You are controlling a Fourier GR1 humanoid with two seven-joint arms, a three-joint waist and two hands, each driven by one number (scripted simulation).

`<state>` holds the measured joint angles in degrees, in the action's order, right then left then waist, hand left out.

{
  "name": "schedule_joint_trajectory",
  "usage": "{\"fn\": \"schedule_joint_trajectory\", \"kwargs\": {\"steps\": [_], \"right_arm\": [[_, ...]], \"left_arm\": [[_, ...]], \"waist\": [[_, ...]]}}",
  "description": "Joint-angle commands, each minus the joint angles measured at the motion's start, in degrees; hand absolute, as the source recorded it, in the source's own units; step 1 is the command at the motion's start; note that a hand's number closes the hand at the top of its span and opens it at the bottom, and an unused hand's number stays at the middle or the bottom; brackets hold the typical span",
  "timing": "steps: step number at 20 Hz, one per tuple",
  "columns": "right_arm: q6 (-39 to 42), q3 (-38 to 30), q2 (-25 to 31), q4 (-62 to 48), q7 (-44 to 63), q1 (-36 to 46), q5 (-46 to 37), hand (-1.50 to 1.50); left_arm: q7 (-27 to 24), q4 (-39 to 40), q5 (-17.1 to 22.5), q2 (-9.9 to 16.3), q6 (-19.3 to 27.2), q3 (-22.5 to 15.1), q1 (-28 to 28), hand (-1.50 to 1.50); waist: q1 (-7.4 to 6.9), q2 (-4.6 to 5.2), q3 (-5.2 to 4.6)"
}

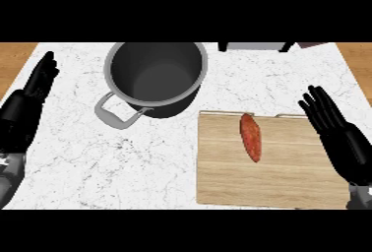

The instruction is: Pick the sweet potato from the tray and place it in the pot

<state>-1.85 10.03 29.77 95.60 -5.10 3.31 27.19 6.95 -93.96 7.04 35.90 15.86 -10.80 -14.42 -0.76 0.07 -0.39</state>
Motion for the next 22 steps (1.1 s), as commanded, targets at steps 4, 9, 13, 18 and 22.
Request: {"fn": "schedule_joint_trajectory", "kwargs": {"steps": [4,9,13,18,22], "right_arm": [[-5.6,-3.1,2.6,-11.8,-0.4,6.8,-9.6,-1.50],[-15.3,0.9,12.6,-21.7,14.0,2.2,-25.1,-1.50],[-19.4,9.2,9.3,-23.2,22.7,9.3,-35.3,-1.50],[-11.0,16.4,11.1,-16.6,36.4,15.6,-41.0,-1.50],[-3.7,17.2,10.7,-8.0,50.7,22.8,-39.8,-1.50]], "left_arm": [[3.5,-0.4,9.9,-10.2,-5.1,-5.1,3.9,0.00],[5.3,-1.0,15.3,-15.2,-7.7,-9.3,7.8,0.00],[6.5,-1.4,18.2,-15.5,-10.2,-9.5,9.4,0.00],[7.5,-1.2,17.2,-16.8,-9.1,-10.0,9.5,0.00],[6.8,0.2,18.1,-17.3,-9.6,-8.4,10.1,0.00]], "waist": [[-0.51,0.75,0.33],[-1.34,2.59,-0.49],[-2.35,0.81,0.10],[0.26,-0.09,0.16],[1.21,-0.29,0.11]]}}
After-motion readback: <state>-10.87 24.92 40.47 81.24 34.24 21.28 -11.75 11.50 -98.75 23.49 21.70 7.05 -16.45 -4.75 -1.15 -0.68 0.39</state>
